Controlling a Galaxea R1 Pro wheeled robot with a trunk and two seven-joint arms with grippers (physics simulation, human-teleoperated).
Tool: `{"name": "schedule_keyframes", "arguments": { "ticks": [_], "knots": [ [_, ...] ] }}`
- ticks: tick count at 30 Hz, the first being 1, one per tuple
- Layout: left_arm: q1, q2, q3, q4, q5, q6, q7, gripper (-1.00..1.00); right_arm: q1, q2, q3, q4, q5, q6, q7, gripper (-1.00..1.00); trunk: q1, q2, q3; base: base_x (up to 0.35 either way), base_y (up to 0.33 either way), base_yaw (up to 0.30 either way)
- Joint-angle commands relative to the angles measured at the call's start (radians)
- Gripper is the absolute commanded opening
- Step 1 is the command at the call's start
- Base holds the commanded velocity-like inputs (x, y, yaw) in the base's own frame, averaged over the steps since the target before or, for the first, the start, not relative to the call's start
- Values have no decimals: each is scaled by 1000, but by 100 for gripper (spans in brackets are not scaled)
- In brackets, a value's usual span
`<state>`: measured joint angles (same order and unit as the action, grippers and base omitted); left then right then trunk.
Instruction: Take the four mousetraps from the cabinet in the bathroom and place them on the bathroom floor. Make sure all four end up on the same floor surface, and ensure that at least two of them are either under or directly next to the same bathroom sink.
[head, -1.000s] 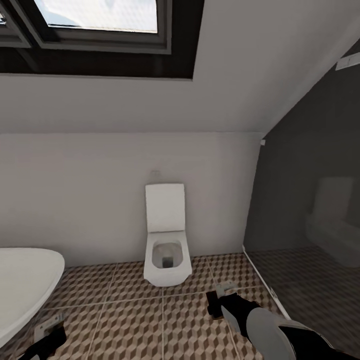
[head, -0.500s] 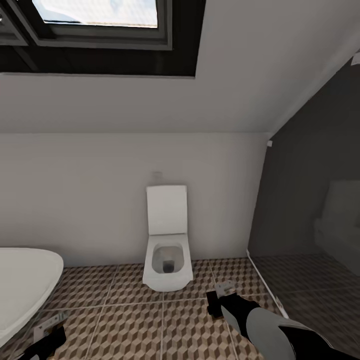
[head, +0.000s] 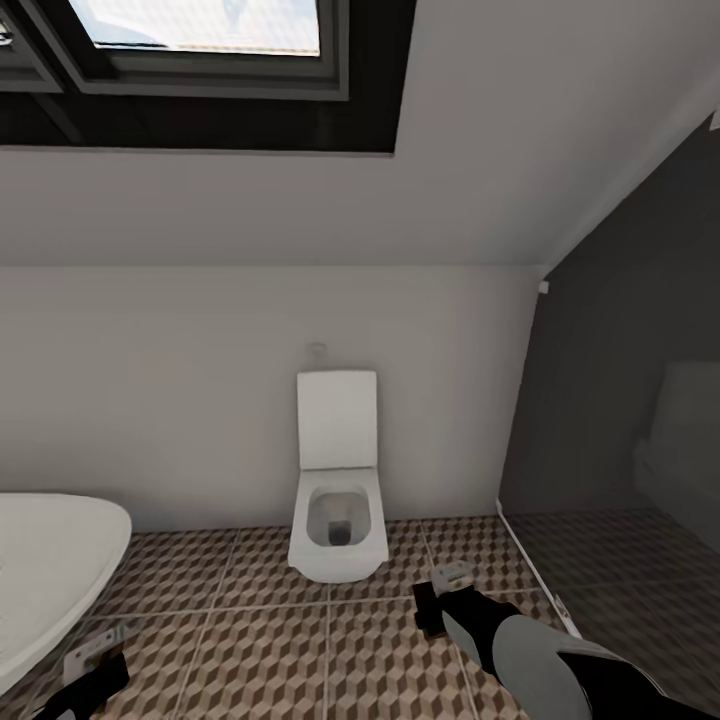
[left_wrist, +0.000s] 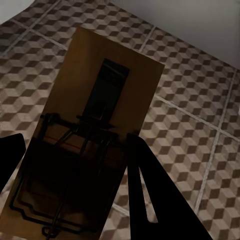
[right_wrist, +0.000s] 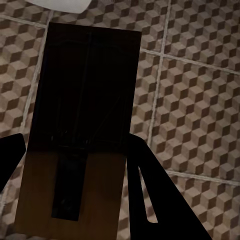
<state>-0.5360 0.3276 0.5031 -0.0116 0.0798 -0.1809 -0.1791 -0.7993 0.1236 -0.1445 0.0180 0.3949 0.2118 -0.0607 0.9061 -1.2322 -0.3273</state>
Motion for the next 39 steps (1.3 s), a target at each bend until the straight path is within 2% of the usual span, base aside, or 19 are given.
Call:
{"name": "schedule_keyframes", "arguments": {
  "ticks": [1, 16, 22, 28, 39],
  "knots": [
    [-1, 1, -1, 2, 9, -3, -10, -100, -1, 0, -9, 2, 8, 2, -6, -100, 0, -1, -1, 0, 0, 113],
    [-1, 0, -1, 1, 8, -3, -11, -100, -1, 1, -7, -28, 8, 5, -4, -100, 0, -1, -1, 0, 0, 240],
    [-1, -21, -7, 1, 3, 2, -15, -100, -1, 3, -7, -30, 8, 5, -4, -100, 0, -1, -1, 0, 0, 27],
    [-1, -51, -10, 1, 2, 4, -14, -100, -1, 4, -7, -31, 9, 9, -2, -100, 0, -1, -1, 0, 0, 3],
    [-1, -56, -11, 1, 2, 6, -15, -100, -1, 4, -7, -30, 9, 12, -2, -100, 0, -1, -1, 0, 0, 0]
  ]
}}
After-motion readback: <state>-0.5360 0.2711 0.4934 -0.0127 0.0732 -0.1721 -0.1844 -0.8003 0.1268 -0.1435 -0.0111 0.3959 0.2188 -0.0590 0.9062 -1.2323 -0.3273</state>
